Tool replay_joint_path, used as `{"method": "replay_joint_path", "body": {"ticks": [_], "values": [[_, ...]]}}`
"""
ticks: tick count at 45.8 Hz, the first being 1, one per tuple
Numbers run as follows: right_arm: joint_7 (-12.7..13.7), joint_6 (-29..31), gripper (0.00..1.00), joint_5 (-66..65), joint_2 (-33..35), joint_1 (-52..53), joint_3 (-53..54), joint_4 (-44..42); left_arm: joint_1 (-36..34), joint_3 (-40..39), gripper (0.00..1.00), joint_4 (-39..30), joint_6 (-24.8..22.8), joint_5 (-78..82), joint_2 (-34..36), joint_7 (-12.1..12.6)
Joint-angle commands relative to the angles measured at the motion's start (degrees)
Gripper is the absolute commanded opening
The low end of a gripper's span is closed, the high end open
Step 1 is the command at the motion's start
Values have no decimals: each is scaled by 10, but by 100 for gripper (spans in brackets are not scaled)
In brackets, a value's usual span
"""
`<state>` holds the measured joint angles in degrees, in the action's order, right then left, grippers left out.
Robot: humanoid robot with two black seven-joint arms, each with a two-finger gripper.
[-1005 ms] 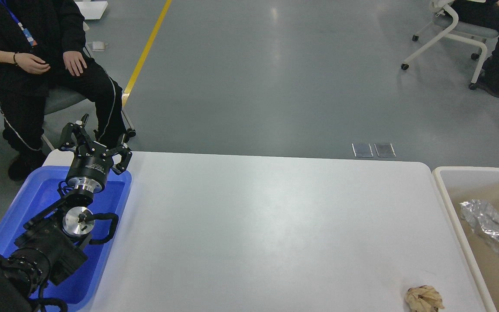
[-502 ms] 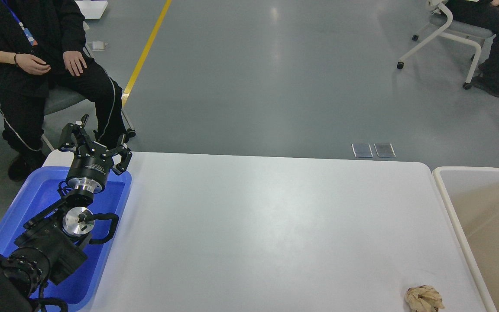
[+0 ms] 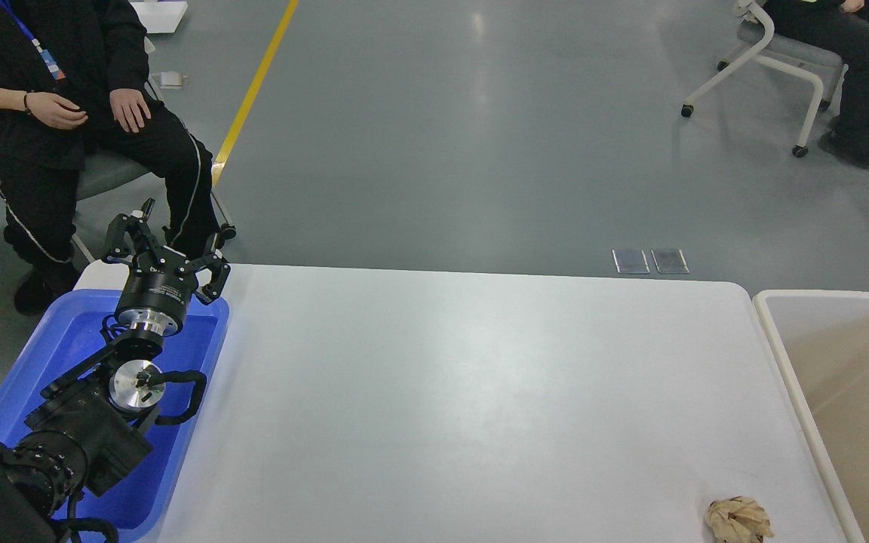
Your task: Tidy desktop
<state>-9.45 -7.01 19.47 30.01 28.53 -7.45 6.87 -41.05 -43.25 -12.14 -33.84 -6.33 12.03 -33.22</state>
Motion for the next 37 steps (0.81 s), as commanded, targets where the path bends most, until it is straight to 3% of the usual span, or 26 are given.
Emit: {"method": "replay_joint_path", "body": {"ticks": [1,14,23,32,37], "values": [[0,-2,100,-4,-7,5,2,-32,0,0,100,0,0,0,0,0],[0,-4,100,-84,-35,30,-6,-35,0,0,100,0,0,0,0,0],[0,20,100,-110,-15,44,3,-30,0,0,100,0,0,0,0,0],[-7,45,100,-110,21,100,103,-10,0,0,100,0,0,0,0,0],[-17,79,100,-111,58,135,179,68,0,0,100,0,0,0,0,0]]}}
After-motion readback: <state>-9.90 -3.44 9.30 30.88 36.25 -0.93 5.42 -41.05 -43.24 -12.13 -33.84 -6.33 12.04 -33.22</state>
